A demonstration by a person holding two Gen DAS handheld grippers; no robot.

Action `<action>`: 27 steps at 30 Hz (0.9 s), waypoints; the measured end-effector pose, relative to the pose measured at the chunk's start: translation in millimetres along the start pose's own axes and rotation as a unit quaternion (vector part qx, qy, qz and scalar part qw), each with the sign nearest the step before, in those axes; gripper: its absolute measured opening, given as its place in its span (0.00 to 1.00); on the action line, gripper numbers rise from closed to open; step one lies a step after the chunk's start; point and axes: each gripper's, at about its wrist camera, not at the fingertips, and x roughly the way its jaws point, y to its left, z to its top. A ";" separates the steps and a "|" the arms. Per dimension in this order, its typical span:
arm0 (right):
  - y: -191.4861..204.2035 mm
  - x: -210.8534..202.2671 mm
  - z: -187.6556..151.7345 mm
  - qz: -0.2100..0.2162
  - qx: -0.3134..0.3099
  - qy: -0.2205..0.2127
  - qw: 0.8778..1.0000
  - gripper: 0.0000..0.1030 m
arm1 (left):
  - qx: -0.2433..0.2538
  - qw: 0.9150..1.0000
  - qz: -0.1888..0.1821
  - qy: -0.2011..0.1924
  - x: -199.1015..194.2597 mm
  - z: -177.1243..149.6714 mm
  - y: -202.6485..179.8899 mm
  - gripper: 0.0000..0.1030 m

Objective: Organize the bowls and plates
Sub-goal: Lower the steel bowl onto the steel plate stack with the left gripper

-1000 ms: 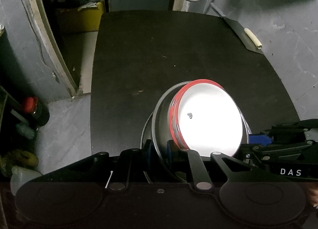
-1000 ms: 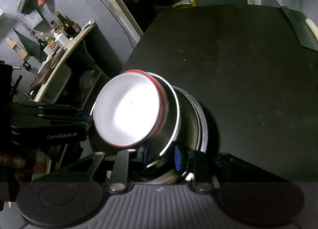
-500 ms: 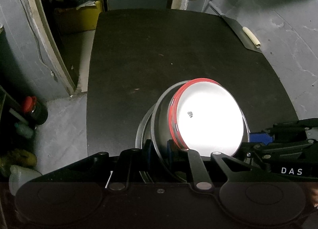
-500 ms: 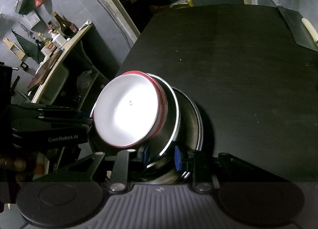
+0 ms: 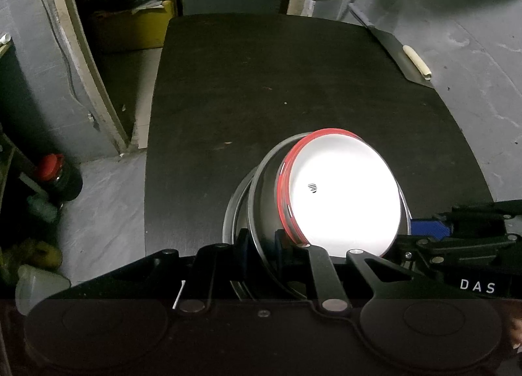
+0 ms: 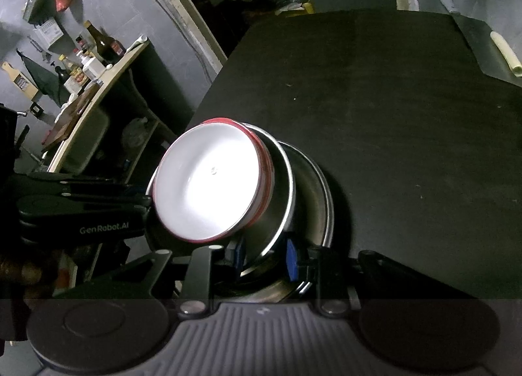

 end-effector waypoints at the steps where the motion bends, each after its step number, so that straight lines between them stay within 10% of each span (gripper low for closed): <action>1: 0.3 -0.2 -1.6 -0.001 0.000 -0.002 1.000 0.29 | -0.001 1.000 0.001 0.000 -0.1 -0.3 -0.3 0.15; 27: 8.7 -6.8 -7.7 -0.010 -0.003 -0.020 1.000 0.31 | 0.004 0.999 0.042 0.005 -6.6 -3.8 -13.0 0.20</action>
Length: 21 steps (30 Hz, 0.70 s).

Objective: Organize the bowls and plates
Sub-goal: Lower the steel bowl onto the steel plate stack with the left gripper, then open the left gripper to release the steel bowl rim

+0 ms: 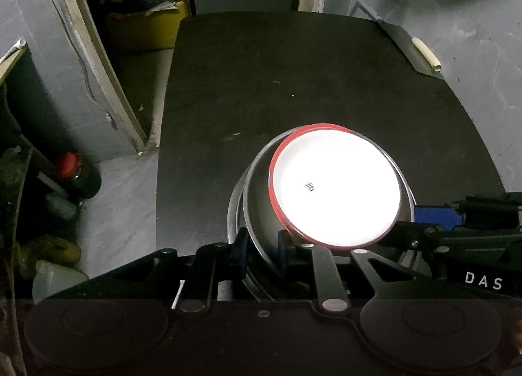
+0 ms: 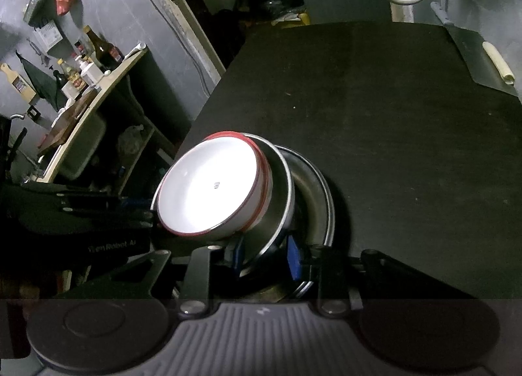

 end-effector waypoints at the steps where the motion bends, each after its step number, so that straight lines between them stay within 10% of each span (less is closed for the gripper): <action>1: -0.1 0.0 -0.1 0.001 0.001 0.000 1.000 0.31 | -0.001 1.000 0.003 0.000 -0.6 -0.2 0.0 0.20; 21: -5.0 -12.1 -2.7 -0.007 -0.007 -0.018 1.000 0.35 | -0.022 0.999 0.037 -0.023 -17.0 -6.1 0.4 0.42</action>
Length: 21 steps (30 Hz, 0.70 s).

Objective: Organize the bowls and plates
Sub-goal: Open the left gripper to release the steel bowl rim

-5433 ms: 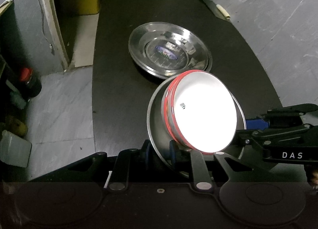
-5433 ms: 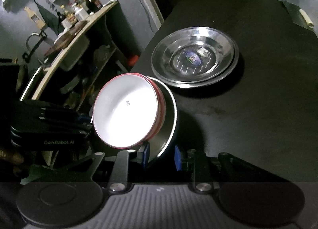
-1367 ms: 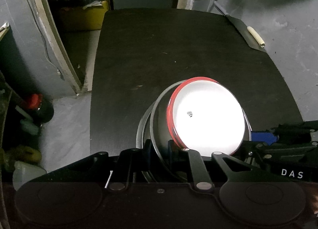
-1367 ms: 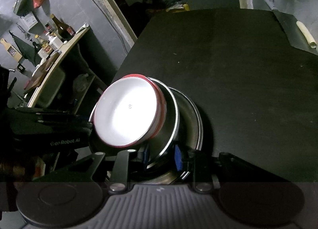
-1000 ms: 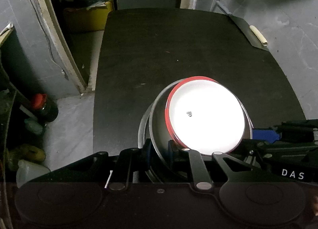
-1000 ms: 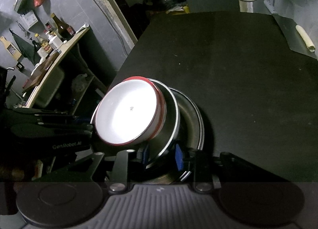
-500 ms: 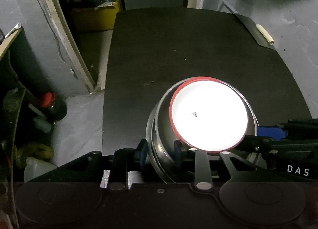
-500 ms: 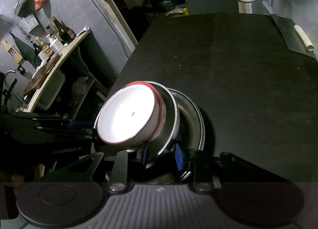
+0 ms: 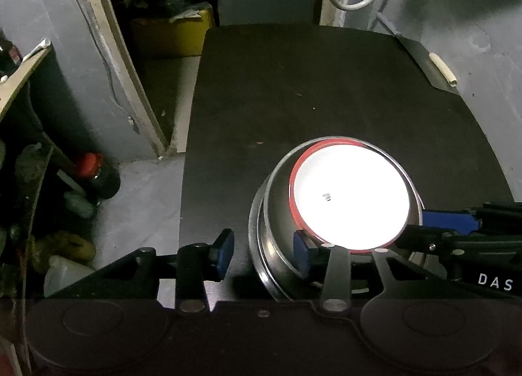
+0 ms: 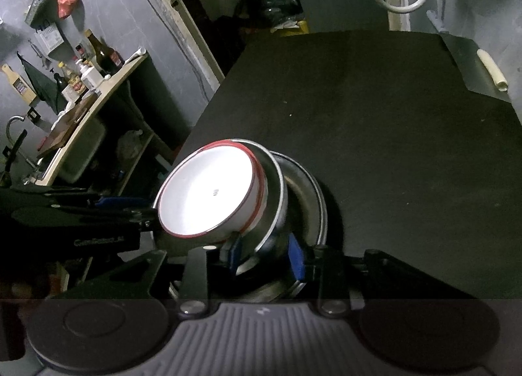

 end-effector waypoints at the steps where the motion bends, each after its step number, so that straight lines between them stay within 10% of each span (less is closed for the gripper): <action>1: -0.6 -1.5 0.0 0.000 0.001 -0.002 1.000 0.37 | 0.000 1.000 0.002 -0.001 -1.5 -0.6 -0.4 0.42; 21: 8.1 -33.6 -10.6 -0.031 0.024 -0.057 0.998 0.86 | -0.011 0.998 0.011 -0.058 -41.7 -16.9 13.9 0.93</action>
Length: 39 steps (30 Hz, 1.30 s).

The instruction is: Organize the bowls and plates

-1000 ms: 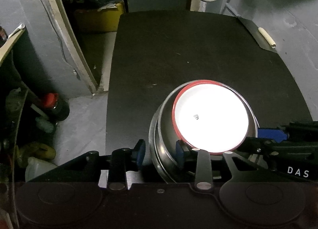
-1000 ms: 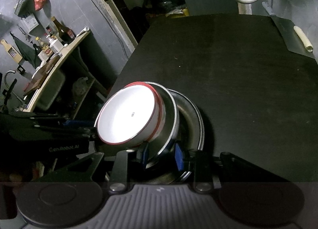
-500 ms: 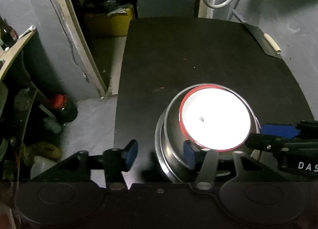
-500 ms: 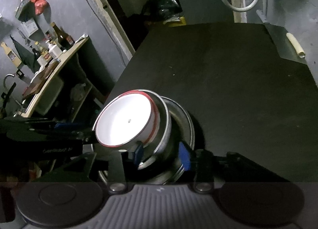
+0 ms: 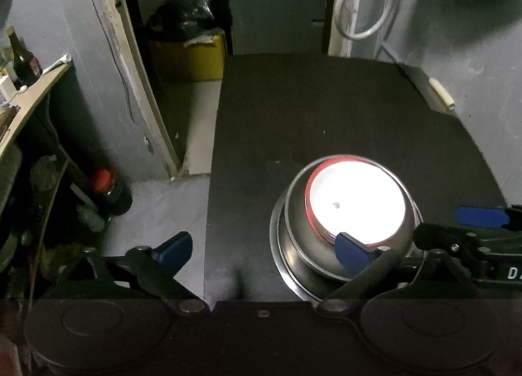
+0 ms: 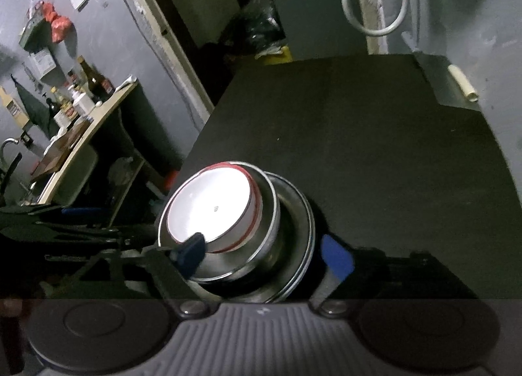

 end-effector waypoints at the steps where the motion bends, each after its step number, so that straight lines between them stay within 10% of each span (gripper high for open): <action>1: 1.7 -3.3 -0.9 -0.004 0.002 -0.005 1.000 0.88 | -0.003 1.000 -0.004 -0.006 -2.5 -1.7 2.8 0.94; 18: 40.7 -63.4 -47.9 -0.067 0.028 -0.116 0.991 1.00 | -0.008 0.986 -0.105 -0.131 -52.7 -45.2 34.9 0.99; 39: 94.1 -123.0 -111.5 -0.122 0.043 -0.193 0.973 1.00 | 0.002 0.975 -0.138 -0.173 -102.3 -100.8 67.2 0.99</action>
